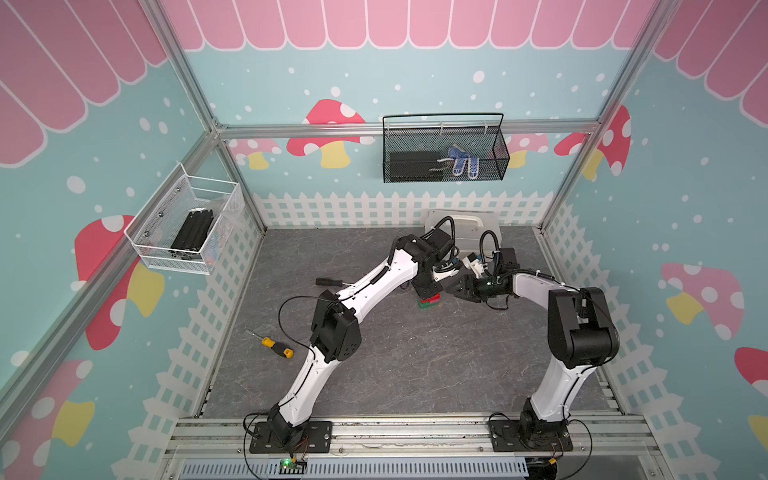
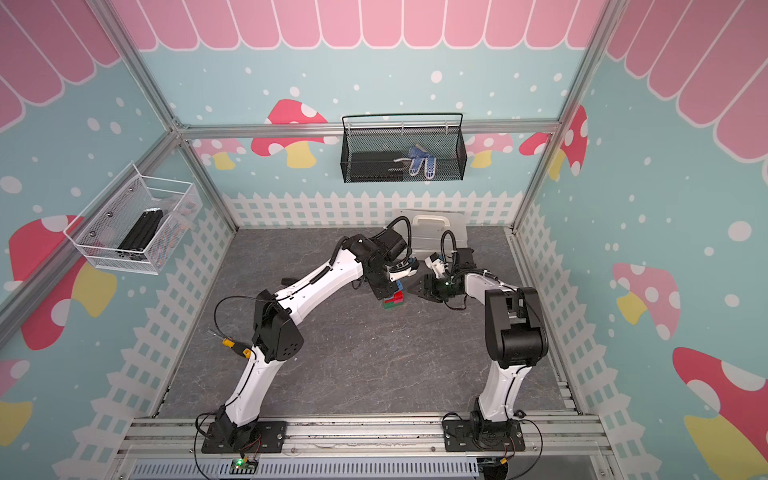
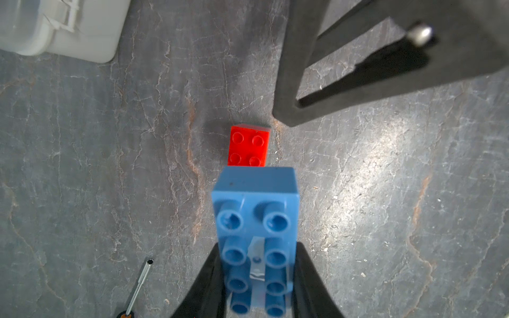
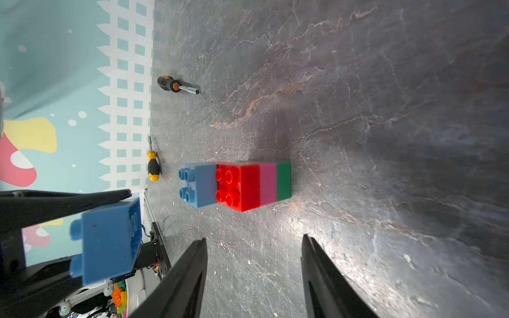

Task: Assemble the number 5 with lego
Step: Assemble the lego brick with the lego brick.

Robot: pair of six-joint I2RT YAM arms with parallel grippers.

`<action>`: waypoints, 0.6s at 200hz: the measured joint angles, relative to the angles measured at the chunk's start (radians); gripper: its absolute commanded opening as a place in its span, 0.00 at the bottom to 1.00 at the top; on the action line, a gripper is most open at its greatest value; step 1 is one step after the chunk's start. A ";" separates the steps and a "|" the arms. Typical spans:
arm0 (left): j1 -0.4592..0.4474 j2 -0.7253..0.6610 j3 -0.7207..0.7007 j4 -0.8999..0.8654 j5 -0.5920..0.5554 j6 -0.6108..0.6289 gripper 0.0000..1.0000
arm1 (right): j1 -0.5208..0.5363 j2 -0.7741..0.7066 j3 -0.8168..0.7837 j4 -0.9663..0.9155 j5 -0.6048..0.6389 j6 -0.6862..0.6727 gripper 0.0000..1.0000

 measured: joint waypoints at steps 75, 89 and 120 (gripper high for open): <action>0.001 0.056 0.038 -0.016 -0.005 0.113 0.00 | 0.000 0.084 0.074 -0.079 -0.052 -0.030 0.57; 0.001 0.066 0.052 -0.018 -0.009 0.132 0.00 | 0.000 0.085 0.077 -0.088 -0.054 -0.035 0.57; 0.002 0.085 0.097 -0.024 -0.029 0.168 0.00 | 0.000 0.090 0.088 -0.100 -0.061 -0.035 0.57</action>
